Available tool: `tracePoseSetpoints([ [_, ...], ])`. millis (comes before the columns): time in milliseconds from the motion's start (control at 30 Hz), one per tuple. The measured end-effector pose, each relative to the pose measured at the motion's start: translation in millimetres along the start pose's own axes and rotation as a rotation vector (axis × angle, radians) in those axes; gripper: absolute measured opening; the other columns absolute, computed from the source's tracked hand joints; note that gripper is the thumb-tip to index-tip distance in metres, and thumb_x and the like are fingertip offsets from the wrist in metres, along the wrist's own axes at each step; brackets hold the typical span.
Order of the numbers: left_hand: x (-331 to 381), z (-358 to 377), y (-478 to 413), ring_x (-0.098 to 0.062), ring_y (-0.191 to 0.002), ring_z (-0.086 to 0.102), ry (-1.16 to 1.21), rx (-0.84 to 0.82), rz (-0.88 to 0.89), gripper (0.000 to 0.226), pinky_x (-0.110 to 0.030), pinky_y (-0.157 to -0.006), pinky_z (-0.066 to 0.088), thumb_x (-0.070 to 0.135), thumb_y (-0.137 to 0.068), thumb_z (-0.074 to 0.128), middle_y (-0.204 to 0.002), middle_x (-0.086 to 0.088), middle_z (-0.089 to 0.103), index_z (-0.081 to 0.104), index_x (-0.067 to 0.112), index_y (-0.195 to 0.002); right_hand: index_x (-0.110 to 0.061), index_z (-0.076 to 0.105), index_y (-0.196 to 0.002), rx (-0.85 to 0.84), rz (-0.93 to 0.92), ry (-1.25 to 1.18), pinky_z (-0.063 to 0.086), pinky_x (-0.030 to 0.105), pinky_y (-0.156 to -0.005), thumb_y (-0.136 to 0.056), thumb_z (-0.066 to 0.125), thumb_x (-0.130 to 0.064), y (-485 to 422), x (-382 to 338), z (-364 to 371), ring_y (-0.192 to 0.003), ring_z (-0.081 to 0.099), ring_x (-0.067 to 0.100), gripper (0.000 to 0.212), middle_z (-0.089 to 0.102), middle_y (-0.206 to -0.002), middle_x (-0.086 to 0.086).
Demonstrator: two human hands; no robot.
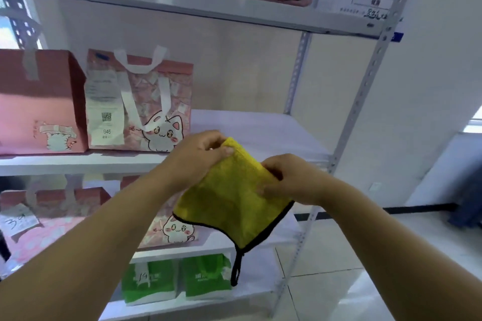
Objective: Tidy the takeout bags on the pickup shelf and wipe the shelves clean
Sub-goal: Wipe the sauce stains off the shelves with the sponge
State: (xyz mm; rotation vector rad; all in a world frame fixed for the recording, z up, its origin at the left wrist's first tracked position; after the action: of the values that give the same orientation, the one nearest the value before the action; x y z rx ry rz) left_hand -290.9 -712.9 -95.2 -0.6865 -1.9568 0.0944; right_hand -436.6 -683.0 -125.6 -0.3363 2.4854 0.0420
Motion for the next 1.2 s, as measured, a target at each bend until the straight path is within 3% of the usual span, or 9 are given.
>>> tracePoseSetpoints([
  [167,-5.8,-11.0,-34.9,-0.021,-0.069,0.058,-0.002,0.023,0.042,0.018,-0.044,-0.073,0.047,0.038,-0.086,0.055,-0.075,-0.002,0.063,0.062,0.022,-0.083,-0.027,0.054,-0.090,0.200,0.098,0.028,0.046,0.035,-0.064,-0.087,0.058,-0.039,-13.8,27.4,-27.7,-0.073,0.056,0.020,0.013,0.058,-0.080,0.000],
  [300,-14.2,-23.4,-60.1,-0.028,-0.087,0.062,-0.014,0.071,0.053,0.014,-0.051,-0.083,0.048,0.032,-0.091,0.055,-0.088,-0.007,0.068,0.063,0.022,-0.086,-0.023,0.060,-0.077,0.421,0.126,-0.013,0.041,0.028,-0.055,-0.074,0.072,-0.044,-13.9,36.0,-78.9,-0.061,0.054,0.012,0.024,0.058,-0.067,-0.004],
  [433,-19.5,-19.2,-85.1,-0.005,-0.046,0.052,-0.001,0.052,0.052,0.012,-0.029,-0.052,0.041,0.029,-0.090,0.057,-0.053,0.011,0.060,0.063,0.026,-0.080,-0.019,0.069,-0.081,0.353,0.089,-0.159,0.045,0.020,-0.049,-0.068,0.082,-0.023,-20.6,42.4,-105.7,-0.054,0.056,0.007,0.019,0.063,-0.062,-0.006],
  [567,-25.5,-6.3,-113.9,-0.018,-0.045,0.061,0.149,0.011,-0.014,0.010,-0.028,-0.044,0.050,0.021,-0.090,0.059,-0.058,0.001,0.065,0.066,0.022,-0.083,-0.019,0.069,-0.086,0.289,0.091,-0.163,0.050,0.022,-0.049,-0.074,0.076,-0.008,-39.4,59.6,-126.4,-0.058,0.061,0.010,0.018,0.065,-0.069,-0.001],
  [767,-15.5,2.6,-167.1,-0.021,-0.070,0.069,0.279,0.128,0.000,0.007,-0.027,-0.064,0.059,0.010,-0.089,0.059,-0.089,-0.014,0.065,0.062,0.015,-0.085,-0.021,0.065,-0.075,0.521,0.042,-0.245,0.059,0.034,-0.064,-0.078,0.067,0.003,-81.8,87.5,-178.3,-0.071,0.067,0.026,0.024,0.064,-0.074,0.005],
  [933,-15.9,8.8,-192.0,-0.013,-0.085,0.065,0.053,0.239,0.112,0.011,-0.026,-0.075,0.049,0.020,-0.088,0.061,-0.090,0.009,0.067,0.061,0.031,-0.085,-0.034,0.058,-0.072,0.761,-0.103,-0.103,0.041,0.009,-0.058,-0.078,0.065,-0.003,-91.6,101.6,-203.6,-0.069,0.057,0.000,0.033,0.062,-0.075,-0.013],
  [1033,-54.7,36.8,-189.2,-0.012,-0.080,0.065,-0.028,0.192,0.004,0.017,-0.023,-0.069,0.047,0.018,-0.088,0.061,-0.086,0.014,0.066,0.060,0.034,-0.083,-0.033,0.058,-0.073,0.603,-0.069,-0.053,0.039,0.008,-0.056,-0.079,0.066,-0.004,-103.3,130.9,-178.0,-0.068,0.055,0.002,0.031,0.060,-0.074,-0.014],
  [1133,-102.4,70.8,-174.6,-0.019,-0.080,0.065,-0.026,0.042,-0.147,0.019,-0.040,-0.077,0.052,0.014,-0.088,0.061,-0.083,0.009,0.066,0.060,0.031,-0.081,-0.032,0.060,-0.076,0.245,0.050,0.071,0.041,0.016,-0.061,-0.079,0.068,-0.009,-115.6,169.6,-129.3,-0.074,0.056,0.012,0.024,0.063,-0.079,-0.011],
  [1200,-119.4,79.6,-168.1,-0.013,-0.073,0.061,-0.066,-0.005,-0.177,0.016,-0.038,-0.072,0.050,0.018,-0.089,0.061,-0.076,0.008,0.066,0.061,0.031,-0.079,-0.034,0.060,-0.076,0.153,0.078,0.037,0.042,0.019,-0.062,-0.079,0.069,-0.014,-116.7,186.1,-113.4,-0.073,0.056,0.009,0.022,0.062,-0.078,-0.015],
])
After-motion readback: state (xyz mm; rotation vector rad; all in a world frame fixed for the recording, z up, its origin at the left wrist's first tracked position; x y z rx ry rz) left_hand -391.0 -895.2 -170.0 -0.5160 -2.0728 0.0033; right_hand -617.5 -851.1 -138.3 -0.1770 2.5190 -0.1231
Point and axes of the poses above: each hand's wrist, its own y-axis away from the middle knuckle, its own z-axis out of the palm, x = y × z, the point moved 10 cm from there along -y, towards the middle knuckle
